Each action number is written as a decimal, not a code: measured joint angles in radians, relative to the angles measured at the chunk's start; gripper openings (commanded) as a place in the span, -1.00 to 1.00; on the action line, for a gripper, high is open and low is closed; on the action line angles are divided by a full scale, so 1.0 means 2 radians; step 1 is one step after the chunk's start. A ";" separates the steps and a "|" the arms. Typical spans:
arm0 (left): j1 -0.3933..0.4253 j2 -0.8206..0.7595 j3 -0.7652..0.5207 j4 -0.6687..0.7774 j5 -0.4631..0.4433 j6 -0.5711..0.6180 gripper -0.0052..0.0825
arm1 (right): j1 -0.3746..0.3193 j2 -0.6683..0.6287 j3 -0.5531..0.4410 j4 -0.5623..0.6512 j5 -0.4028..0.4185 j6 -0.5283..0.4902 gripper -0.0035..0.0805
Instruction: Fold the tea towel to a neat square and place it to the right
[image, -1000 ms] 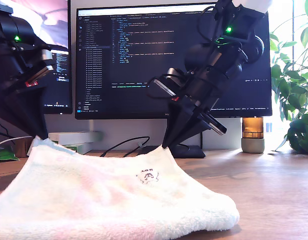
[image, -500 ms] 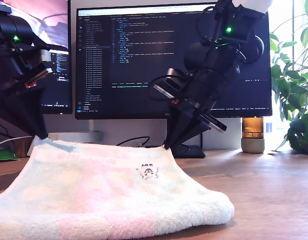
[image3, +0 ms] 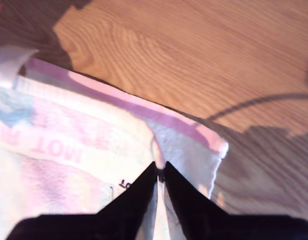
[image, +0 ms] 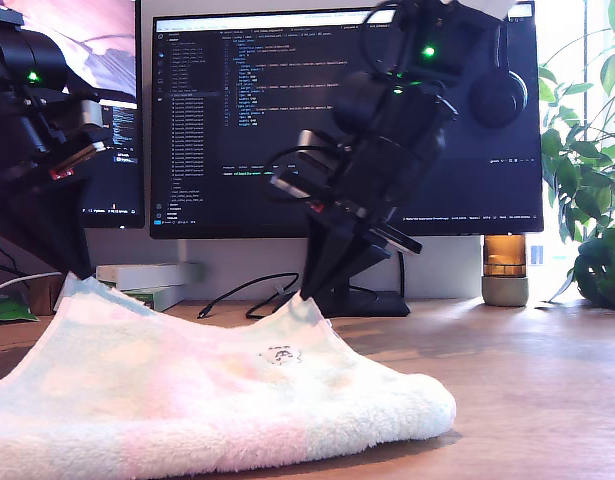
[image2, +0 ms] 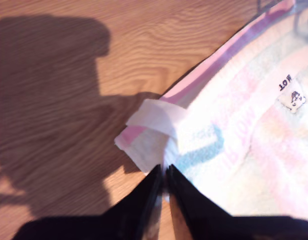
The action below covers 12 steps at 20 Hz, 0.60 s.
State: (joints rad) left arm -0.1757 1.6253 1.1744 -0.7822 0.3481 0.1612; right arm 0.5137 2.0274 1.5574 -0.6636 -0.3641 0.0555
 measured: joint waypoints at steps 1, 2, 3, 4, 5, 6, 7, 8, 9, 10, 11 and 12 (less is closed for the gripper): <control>0.000 0.000 0.000 0.000 -0.002 0.000 -0.94 | 0.003 0.000 0.000 0.001 0.010 0.000 -0.95; 0.000 0.000 0.000 0.000 -0.003 0.000 -0.94 | 0.003 0.000 0.000 0.001 0.021 -0.001 -0.95; 0.000 0.000 0.000 0.000 -0.003 0.000 -0.94 | 0.003 0.000 0.000 0.001 0.029 -0.001 -0.95; 0.000 0.000 0.000 0.001 -0.003 0.000 -0.94 | 0.003 0.000 0.000 0.001 0.032 -0.001 -0.95; 0.000 0.000 0.000 0.003 -0.003 0.000 -0.94 | 0.003 0.000 0.000 0.001 0.033 -0.001 -0.95; 0.000 0.000 0.000 0.004 -0.003 0.000 -0.94 | 0.002 0.000 0.000 0.001 0.038 -0.001 -0.95; 0.000 0.000 0.000 0.006 -0.003 0.000 -0.94 | 0.002 0.000 0.000 0.001 0.042 -0.001 -0.95; 0.000 0.000 0.000 0.008 -0.003 0.000 -0.92 | 0.002 0.000 0.000 0.001 0.043 -0.001 -0.93; 0.000 0.000 0.000 0.008 -0.003 0.000 -0.84 | 0.003 0.000 0.000 0.002 0.043 -0.001 -0.86; 0.000 0.000 0.000 0.008 -0.003 0.000 -0.74 | 0.004 0.000 0.000 0.004 0.043 -0.001 -0.75; 0.000 0.000 0.000 0.008 -0.003 0.000 -0.62 | 0.006 0.000 0.000 0.006 0.043 -0.001 -0.63; 0.000 0.000 0.000 0.008 -0.005 0.000 -0.53 | 0.006 0.000 0.000 0.009 0.043 -0.001 -0.52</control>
State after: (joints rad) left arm -0.1757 1.6257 1.1744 -0.7654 0.3389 0.1608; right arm 0.5262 2.0274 1.5574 -0.6464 -0.2779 0.0544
